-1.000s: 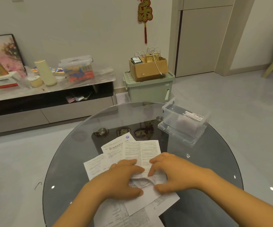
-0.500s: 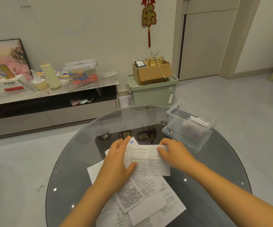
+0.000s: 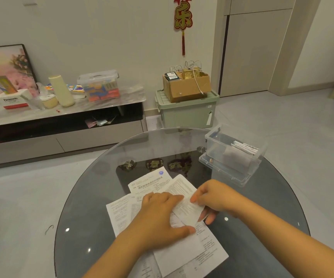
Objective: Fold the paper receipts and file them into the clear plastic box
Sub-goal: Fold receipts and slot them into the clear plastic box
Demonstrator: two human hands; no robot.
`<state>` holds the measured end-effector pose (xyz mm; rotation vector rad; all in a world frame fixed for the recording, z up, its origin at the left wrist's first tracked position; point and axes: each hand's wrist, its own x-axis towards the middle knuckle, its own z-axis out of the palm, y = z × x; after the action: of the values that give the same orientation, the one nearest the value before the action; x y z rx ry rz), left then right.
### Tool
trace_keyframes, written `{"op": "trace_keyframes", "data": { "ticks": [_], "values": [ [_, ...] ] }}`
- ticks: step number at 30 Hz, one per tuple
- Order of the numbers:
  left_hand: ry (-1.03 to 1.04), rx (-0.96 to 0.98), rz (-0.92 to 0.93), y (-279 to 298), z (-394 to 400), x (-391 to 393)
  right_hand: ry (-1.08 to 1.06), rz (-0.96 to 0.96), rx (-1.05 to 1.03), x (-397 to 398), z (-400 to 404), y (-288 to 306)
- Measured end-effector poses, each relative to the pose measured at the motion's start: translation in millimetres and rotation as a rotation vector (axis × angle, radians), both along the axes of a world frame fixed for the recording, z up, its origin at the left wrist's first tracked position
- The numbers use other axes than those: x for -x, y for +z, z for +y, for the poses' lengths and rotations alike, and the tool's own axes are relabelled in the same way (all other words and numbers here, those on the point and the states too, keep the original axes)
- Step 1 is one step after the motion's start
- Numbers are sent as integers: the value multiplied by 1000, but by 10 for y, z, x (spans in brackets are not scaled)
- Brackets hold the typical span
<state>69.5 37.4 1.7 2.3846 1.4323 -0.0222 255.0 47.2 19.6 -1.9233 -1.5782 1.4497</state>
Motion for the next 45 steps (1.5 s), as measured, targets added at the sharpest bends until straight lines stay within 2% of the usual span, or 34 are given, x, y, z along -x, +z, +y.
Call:
{"op": "trace_keyframes", "data": {
  "ticks": [7, 9, 12, 17, 22, 28, 32, 35, 41, 45],
  "values": [
    [-99, -61, 24, 18, -30, -9, -42, 387, 147, -69, -69, 120],
    [-80, -108, 1, 47, -25, -22, -53, 410, 136, -72, -86, 173],
    [17, -111, -127, 88, 1, -30, -102, 339, -11, -82, -78, 179],
    [203, -6, -347, 13, 74, -5, -166, 258, -290, -76, -30, 118],
    [297, -43, -372, -47, 124, -21, -99, 43, -508, -44, 26, -26],
    [287, -31, -330, -110, 178, 1, 138, -245, -501, 19, 91, -173],
    [213, -87, -254, -115, 194, 42, 265, -356, -456, 34, 65, -227],
    [132, -38, -182, -113, 176, 71, 336, -420, -438, 51, 36, -216],
    [104, 91, -264, -75, 141, 47, 430, -538, -467, 34, -21, -160],
    [93, 112, -288, -76, 141, 44, 459, -576, -523, 28, -55, -163]
  ]
}}
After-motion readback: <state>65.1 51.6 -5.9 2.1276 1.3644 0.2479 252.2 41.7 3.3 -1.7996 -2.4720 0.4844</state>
